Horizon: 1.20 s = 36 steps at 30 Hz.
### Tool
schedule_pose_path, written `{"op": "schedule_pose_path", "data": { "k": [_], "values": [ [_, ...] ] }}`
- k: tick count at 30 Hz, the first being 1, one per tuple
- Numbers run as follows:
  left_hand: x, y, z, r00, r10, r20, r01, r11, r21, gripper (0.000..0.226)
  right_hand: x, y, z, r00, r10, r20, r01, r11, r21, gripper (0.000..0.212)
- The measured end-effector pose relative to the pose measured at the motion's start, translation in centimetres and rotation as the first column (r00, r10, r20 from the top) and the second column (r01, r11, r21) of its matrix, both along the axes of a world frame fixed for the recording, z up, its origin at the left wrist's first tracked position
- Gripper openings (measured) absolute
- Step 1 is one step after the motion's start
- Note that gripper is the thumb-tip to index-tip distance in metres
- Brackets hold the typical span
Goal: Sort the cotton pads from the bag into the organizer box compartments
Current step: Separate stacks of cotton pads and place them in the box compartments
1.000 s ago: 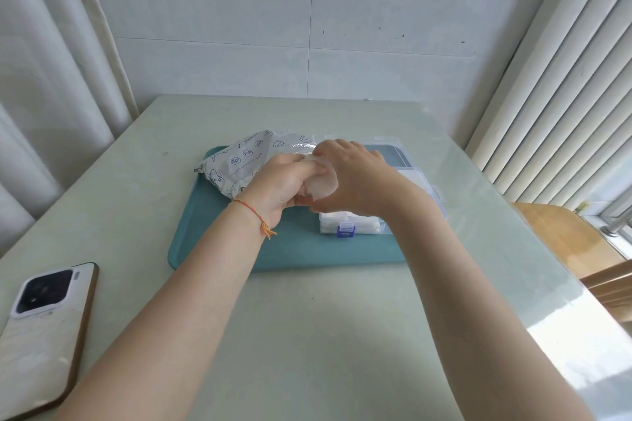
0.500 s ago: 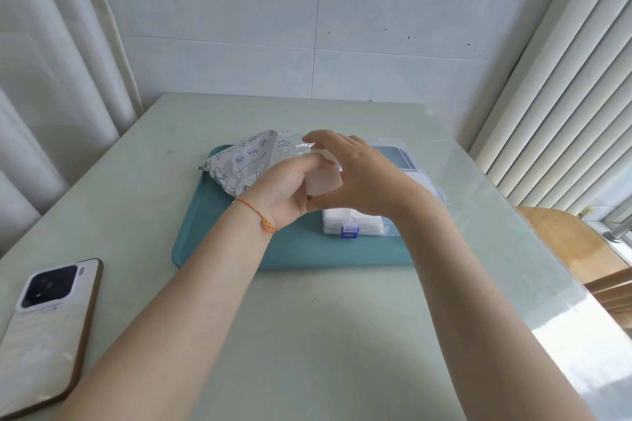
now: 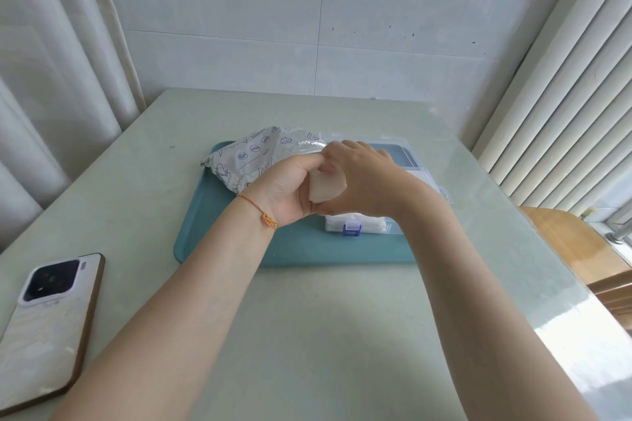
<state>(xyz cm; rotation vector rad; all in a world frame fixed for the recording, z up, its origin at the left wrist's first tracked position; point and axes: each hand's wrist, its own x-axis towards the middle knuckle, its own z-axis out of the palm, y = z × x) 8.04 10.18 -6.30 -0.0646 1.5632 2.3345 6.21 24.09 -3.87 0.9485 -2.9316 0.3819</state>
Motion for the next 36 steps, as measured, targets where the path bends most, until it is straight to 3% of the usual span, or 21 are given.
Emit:
{"op": "schedule_pose_path", "data": {
  "k": [5, 8, 15, 18, 22, 26, 29, 33, 36],
  "values": [
    [0.2, -0.3, 0.5, 0.998, -0.023, 0.056, 0.011, 0.976, 0.217, 0.019, -0.1, 0.5, 0.4, 0.993, 0.032, 0.115, 0.0, 0.963, -0.269, 0.061],
    [0.2, 0.0, 0.5, 0.998, -0.034, 0.051, 0.019, 0.962, 0.271, 0.015, -0.1, 0.4, 0.3, 0.984, 0.068, 0.165, -0.006, 0.937, -0.35, 0.063],
    [0.0, 0.6, 0.0, 1.0, -0.007, 0.019, 0.005, 0.995, 0.099, 0.018, 0.2, 0.4, 0.3, 0.996, 0.044, 0.084, -0.03, 0.987, -0.155, 0.078],
    [-0.2, 0.5, -0.3, 0.999, -0.015, 0.03, 0.011, 0.991, 0.133, 0.013, 0.3, 0.1, 0.3, 0.997, 0.044, 0.058, -0.034, 0.987, -0.16, 0.067],
    [0.0, 0.7, -0.2, 0.998, -0.058, -0.028, 0.063, 0.973, 0.223, 0.017, 0.4, 0.1, 0.2, 0.997, 0.061, 0.046, -0.054, 0.988, -0.147, 0.082],
    [0.0, 0.6, -0.3, 1.0, 0.02, 0.014, -0.022, 0.992, 0.124, 0.015, 0.4, -0.1, 0.2, 0.998, 0.053, 0.016, -0.05, 0.987, -0.152, 0.068],
    [-0.1, 0.7, -0.4, 0.999, 0.024, -0.029, -0.021, 0.992, 0.126, 0.013, 0.5, -0.3, 0.2, 0.998, 0.052, 0.019, -0.048, 0.988, -0.15, 0.078],
    [0.3, 0.9, -0.1, 0.999, 0.009, -0.049, -0.002, 0.99, 0.142, 0.013, 0.3, -0.4, 0.0, 0.999, 0.016, -0.036, -0.019, 0.994, -0.107, 0.066],
    [0.3, 0.9, -0.1, 0.998, 0.033, -0.052, -0.026, 0.992, 0.125, 0.013, 0.4, -0.3, 0.1, 0.999, 0.016, -0.039, -0.02, 0.995, -0.102, 0.076]
  ]
}}
